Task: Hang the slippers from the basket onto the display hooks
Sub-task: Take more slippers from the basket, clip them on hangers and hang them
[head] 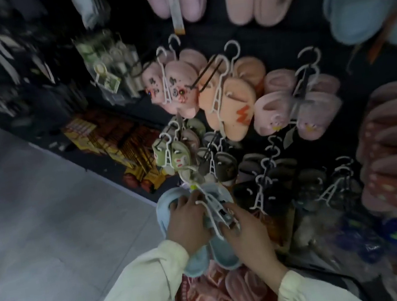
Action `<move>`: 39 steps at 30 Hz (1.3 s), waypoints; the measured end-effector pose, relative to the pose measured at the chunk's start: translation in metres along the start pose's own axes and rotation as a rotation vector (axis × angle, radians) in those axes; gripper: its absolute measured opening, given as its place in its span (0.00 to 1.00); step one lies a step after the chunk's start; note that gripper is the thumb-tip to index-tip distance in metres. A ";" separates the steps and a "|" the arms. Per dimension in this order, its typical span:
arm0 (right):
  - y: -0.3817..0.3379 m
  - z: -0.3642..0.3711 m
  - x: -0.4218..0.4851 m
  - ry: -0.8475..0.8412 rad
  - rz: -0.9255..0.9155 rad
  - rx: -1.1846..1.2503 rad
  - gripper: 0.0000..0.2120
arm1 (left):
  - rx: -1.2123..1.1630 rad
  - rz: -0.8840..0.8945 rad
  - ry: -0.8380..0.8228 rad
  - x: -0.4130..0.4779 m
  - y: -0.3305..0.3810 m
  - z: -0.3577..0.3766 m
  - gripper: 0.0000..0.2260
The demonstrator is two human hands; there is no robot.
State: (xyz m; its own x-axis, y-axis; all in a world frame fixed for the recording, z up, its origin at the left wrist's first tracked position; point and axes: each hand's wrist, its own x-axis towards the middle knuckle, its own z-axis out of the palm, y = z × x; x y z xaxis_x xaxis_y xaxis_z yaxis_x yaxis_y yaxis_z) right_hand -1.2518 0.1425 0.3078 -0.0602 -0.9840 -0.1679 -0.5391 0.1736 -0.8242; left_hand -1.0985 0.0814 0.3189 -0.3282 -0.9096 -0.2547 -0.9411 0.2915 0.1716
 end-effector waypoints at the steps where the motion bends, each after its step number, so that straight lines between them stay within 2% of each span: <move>1: -0.009 -0.012 -0.004 0.039 -0.040 -0.039 0.20 | -0.005 0.019 0.029 -0.002 0.009 -0.015 0.25; 7: -0.045 -0.073 -0.021 0.245 -0.223 -0.414 0.17 | 0.042 0.162 0.171 -0.015 0.054 -0.085 0.24; 12: -0.074 -0.127 -0.037 0.469 -0.329 -0.440 0.14 | 0.077 0.301 0.329 -0.032 0.092 -0.132 0.20; 17: -0.111 -0.168 -0.060 0.409 -0.442 -0.166 0.08 | 0.100 0.472 0.397 -0.042 0.121 -0.163 0.14; 19: -0.123 -0.180 -0.070 0.409 -0.469 -0.229 0.07 | 0.079 0.533 0.441 -0.048 0.132 -0.174 0.12; 22: -0.130 -0.196 -0.082 0.441 -0.451 -0.414 0.15 | 0.149 0.544 0.482 -0.057 0.148 -0.192 0.15; 24: -0.135 -0.208 -0.089 0.465 -0.453 -0.498 0.16 | 0.169 0.560 0.517 -0.061 0.156 -0.202 0.15; 28: -0.140 -0.225 -0.101 0.491 -0.475 -0.609 0.13 | 0.053 0.592 0.579 -0.075 0.171 -0.218 0.08; 33: -0.141 -0.241 -0.112 0.576 -0.514 -0.669 0.09 | 0.005 0.652 0.589 -0.089 0.185 -0.228 0.09; 39: -0.143 -0.251 -0.124 0.696 -0.579 -0.712 0.08 | 0.020 0.698 0.604 -0.102 0.196 -0.233 0.14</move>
State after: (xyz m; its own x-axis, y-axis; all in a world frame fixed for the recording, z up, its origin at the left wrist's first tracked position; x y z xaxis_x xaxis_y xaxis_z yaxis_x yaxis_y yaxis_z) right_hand -1.3787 0.2295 0.5821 0.0195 -0.7565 0.6537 -0.9762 -0.1557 -0.1511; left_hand -1.2301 0.1621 0.6002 -0.7285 -0.5240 0.4413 -0.5488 0.8320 0.0819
